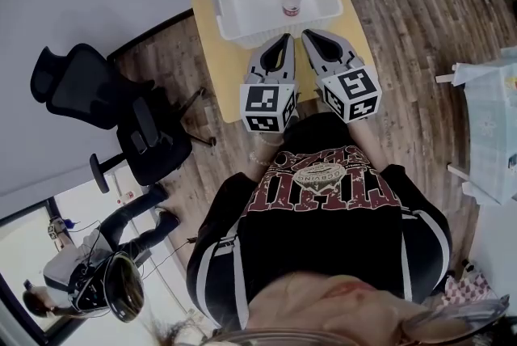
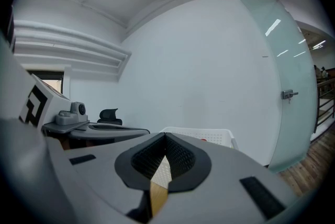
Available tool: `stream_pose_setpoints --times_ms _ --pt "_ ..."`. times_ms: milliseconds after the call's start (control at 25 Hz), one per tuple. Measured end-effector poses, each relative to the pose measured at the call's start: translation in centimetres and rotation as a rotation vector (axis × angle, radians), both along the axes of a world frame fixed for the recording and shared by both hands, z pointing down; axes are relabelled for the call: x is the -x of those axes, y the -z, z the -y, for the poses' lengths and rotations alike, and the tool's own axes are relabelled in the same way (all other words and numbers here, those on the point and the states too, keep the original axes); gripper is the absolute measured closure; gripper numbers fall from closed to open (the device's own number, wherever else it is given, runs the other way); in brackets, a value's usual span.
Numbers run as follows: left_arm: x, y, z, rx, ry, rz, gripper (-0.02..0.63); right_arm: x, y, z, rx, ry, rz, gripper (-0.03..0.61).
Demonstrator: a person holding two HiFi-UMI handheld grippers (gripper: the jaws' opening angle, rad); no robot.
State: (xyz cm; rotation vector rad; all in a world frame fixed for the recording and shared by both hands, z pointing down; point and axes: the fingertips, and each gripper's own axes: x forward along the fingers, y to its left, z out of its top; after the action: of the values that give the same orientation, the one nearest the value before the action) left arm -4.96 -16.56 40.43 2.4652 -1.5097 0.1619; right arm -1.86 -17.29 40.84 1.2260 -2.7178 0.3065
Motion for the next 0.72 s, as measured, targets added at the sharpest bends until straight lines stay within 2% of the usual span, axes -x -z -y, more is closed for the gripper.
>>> stream_pose_setpoints --times_ms 360,720 --pt "2.2 -1.0 1.0 0.013 -0.028 -0.013 0.566 2.4 -0.6 1.0 -0.003 -0.020 -0.002 0.561" --pt "2.7 -1.3 1.4 0.018 -0.044 -0.028 0.566 2.7 -1.5 1.1 0.016 -0.040 -0.010 0.561"
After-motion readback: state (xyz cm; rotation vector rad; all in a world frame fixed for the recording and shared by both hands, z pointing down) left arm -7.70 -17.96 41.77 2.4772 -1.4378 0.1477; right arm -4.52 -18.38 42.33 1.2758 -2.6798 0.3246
